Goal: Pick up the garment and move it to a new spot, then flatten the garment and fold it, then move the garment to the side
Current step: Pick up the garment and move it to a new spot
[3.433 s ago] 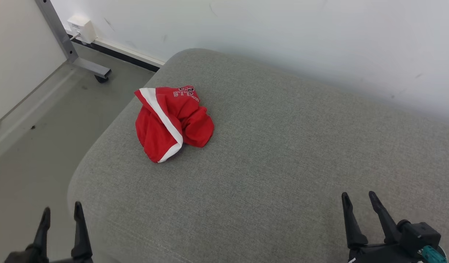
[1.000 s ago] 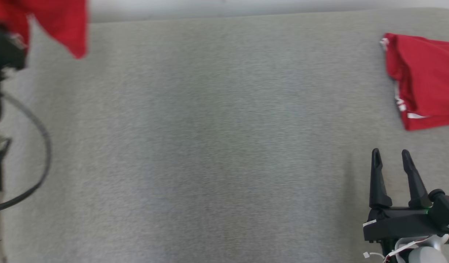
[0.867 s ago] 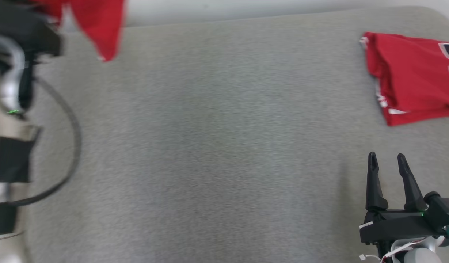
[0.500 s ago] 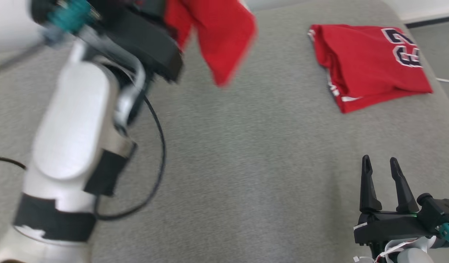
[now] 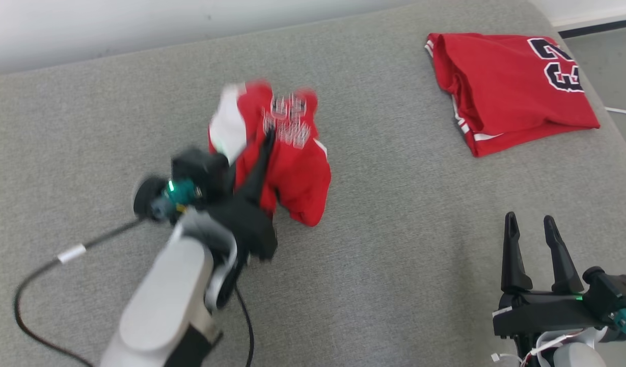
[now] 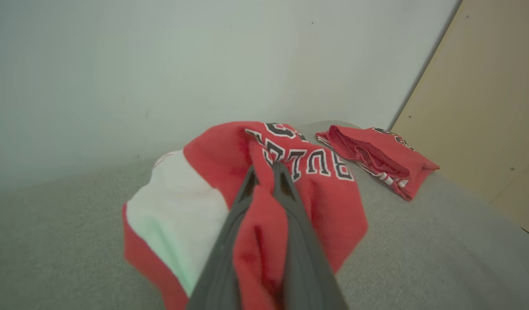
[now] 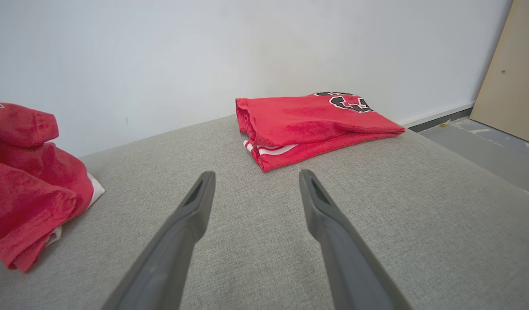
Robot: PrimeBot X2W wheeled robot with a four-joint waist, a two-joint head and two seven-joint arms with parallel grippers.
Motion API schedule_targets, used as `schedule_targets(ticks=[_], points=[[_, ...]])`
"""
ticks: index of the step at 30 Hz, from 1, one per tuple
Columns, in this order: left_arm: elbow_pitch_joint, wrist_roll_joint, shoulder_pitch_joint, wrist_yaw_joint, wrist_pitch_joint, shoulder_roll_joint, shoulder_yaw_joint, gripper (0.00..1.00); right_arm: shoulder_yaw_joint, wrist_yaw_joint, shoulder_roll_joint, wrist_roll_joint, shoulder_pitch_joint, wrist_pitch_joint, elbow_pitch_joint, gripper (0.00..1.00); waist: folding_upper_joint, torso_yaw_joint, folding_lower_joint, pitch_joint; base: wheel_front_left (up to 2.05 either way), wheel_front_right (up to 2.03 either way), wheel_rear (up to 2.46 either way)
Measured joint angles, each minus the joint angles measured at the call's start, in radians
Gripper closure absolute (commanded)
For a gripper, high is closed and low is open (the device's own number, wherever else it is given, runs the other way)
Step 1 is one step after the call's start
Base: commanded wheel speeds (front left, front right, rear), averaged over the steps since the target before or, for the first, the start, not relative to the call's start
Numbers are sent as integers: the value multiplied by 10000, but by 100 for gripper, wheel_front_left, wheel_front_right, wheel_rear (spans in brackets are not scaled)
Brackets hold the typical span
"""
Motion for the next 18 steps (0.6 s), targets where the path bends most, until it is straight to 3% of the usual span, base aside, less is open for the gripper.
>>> schedule_targets(ticks=[4, 5, 6, 12, 18], points=[[554, 36, 569, -17, -268, -73, -407, 100, -2, 0, 2, -2, -93, 2, 6, 0, 1, 137, 1, 37, 0, 0, 0], [646, 79, 622, -54, -366, -104, -523, 61, 6, 0, 2, -8, -92, 0, 15, 0, 1, 176, 2, 24, 0, 0, 0], [715, 123, 638, -84, -476, -128, -644, 0, 4, 0, 0, -19, -92, 0, 21, 0, 0, 216, 1, 2, 0, 0, 0], [556, 184, 604, -54, -1576, -215, -625, 0, -98, 0, 2, -303, 7, 0, 8, 0, 0, 536, 1, -323, 0, 0, 0], [-54, 215, 943, 199, -1933, 240, 6, 0, -125, 0, -13, -470, 252, 0, 10, 0, 0, 1059, 0, -803, 0, 0, 0]])
